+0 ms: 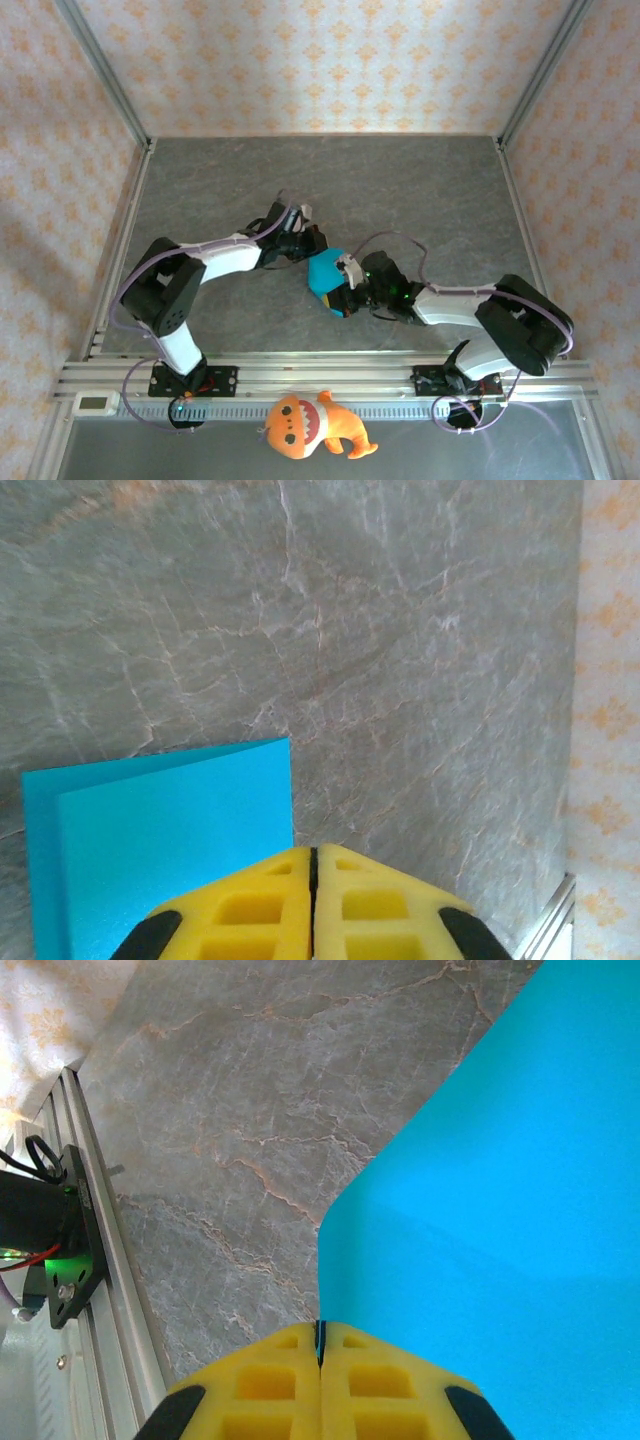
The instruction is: Fold a paper plane with a square sheet of paper (pick it up from the middle)
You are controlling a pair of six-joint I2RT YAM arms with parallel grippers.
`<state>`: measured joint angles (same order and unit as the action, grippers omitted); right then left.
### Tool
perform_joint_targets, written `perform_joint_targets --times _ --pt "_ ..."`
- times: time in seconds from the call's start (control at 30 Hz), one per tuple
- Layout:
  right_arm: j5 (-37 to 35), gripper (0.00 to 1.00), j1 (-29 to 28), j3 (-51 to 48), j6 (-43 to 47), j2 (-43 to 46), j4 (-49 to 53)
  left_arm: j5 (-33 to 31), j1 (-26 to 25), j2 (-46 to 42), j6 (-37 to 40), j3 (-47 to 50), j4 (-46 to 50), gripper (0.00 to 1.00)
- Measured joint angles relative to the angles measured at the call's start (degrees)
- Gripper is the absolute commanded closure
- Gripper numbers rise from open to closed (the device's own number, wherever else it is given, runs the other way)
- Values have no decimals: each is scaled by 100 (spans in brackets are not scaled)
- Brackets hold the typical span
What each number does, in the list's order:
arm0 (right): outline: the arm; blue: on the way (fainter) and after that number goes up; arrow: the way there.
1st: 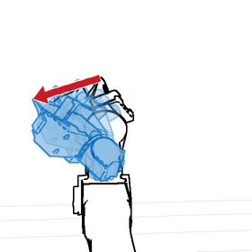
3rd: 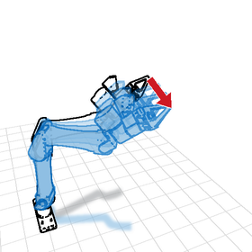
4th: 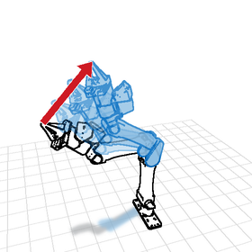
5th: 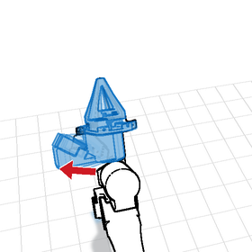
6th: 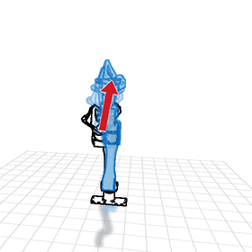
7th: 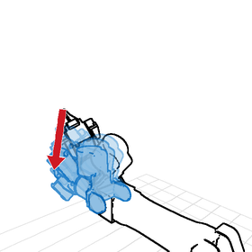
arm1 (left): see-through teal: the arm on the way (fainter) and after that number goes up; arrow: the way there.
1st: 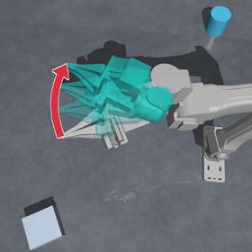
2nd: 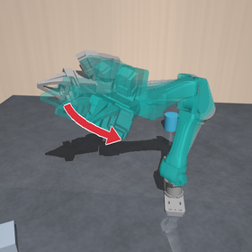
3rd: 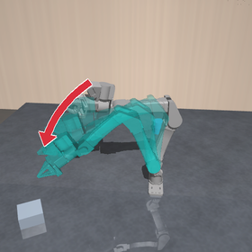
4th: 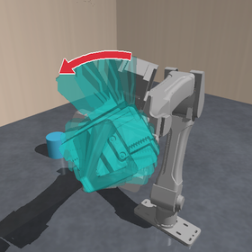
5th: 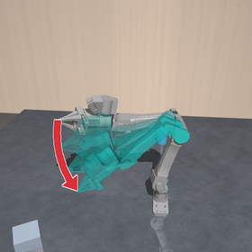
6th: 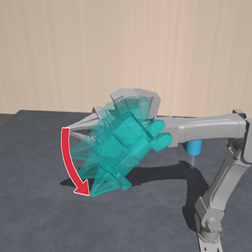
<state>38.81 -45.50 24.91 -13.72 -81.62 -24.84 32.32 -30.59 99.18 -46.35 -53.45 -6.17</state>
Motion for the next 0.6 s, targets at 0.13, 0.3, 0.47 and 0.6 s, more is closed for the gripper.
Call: perform_joint_targets --times 0.13,0.3,0.47,0.6 --pt "4 100 20 0 -7 -81 4 13 -52 374 109 -157 181 96" --pt "24 100 31 9 -26 -122 11 -74 -57 695 391 -348 551 97" --pt "20 100 35 28 -66 -157 87 -306 -94 874 619 -490 796 100" --pt "-72 100 157 188 -90 -243 319 -551 -210 887 756 -581 911 100"
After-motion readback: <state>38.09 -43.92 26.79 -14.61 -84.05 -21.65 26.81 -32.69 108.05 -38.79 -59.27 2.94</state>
